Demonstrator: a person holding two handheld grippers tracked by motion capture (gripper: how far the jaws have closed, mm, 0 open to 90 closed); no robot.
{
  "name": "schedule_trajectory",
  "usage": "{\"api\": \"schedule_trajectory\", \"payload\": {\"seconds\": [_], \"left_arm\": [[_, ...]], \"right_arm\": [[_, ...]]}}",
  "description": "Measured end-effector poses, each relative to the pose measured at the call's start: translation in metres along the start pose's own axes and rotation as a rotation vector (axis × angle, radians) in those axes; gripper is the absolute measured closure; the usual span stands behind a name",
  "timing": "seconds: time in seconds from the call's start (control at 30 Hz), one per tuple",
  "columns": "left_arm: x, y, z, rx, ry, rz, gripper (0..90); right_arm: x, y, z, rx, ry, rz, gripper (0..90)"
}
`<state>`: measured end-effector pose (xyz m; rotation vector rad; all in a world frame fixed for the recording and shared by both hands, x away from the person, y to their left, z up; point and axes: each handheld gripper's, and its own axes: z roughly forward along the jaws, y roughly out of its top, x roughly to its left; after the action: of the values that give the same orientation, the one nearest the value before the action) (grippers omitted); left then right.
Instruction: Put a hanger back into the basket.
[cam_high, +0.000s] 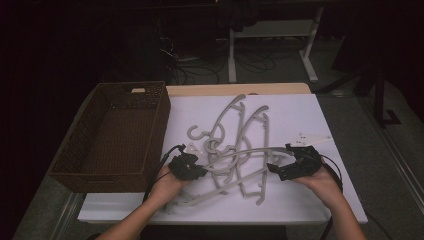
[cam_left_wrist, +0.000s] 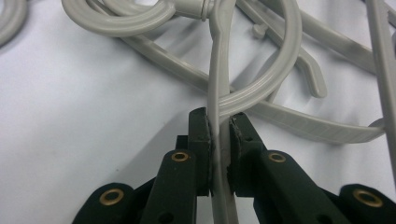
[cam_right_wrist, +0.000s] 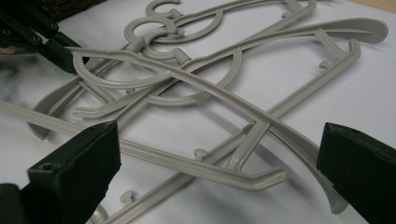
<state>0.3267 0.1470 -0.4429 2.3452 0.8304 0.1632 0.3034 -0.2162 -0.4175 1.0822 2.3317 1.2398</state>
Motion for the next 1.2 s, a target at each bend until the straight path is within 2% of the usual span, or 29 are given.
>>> {"api": "schedule_trajectory", "payload": {"seconds": [0.13,0.33,0.5,0.67,0.93,1.07,1.17,1.2], "left_arm": [[0.003,0.005,-0.006,-0.02,0.019,-0.016,81.9],[0.01,0.014,-0.016,-0.025,0.053,-0.036,82.0],[0.017,0.03,-0.03,-0.056,0.075,-0.067,82.2],[0.024,0.053,-0.052,-0.097,0.085,-0.083,82.2],[0.043,0.084,-0.092,-0.12,0.102,-0.074,82.3],[0.056,0.092,-0.114,-0.122,0.099,-0.063,82.4],[0.068,0.093,-0.129,-0.133,0.091,-0.057,82.4],[0.068,0.093,-0.129,-0.133,0.091,-0.057,82.4]], "right_arm": [[0.0,0.0,-0.001,-0.004,0.002,-0.001,0.0],[0.0,0.001,-0.006,-0.026,0.005,0.005,0.0],[0.001,0.004,-0.013,-0.053,0.008,0.008,0.0],[0.0,0.004,-0.016,-0.067,0.013,0.012,0.0],[0.0,0.004,-0.016,-0.068,0.018,0.015,0.0],[0.0,0.004,-0.015,-0.064,0.018,0.014,0.0],[0.0,0.003,-0.014,-0.06,0.019,0.014,0.0],[0.0,0.003,-0.014,-0.06,0.019,0.014,0.0]]}}
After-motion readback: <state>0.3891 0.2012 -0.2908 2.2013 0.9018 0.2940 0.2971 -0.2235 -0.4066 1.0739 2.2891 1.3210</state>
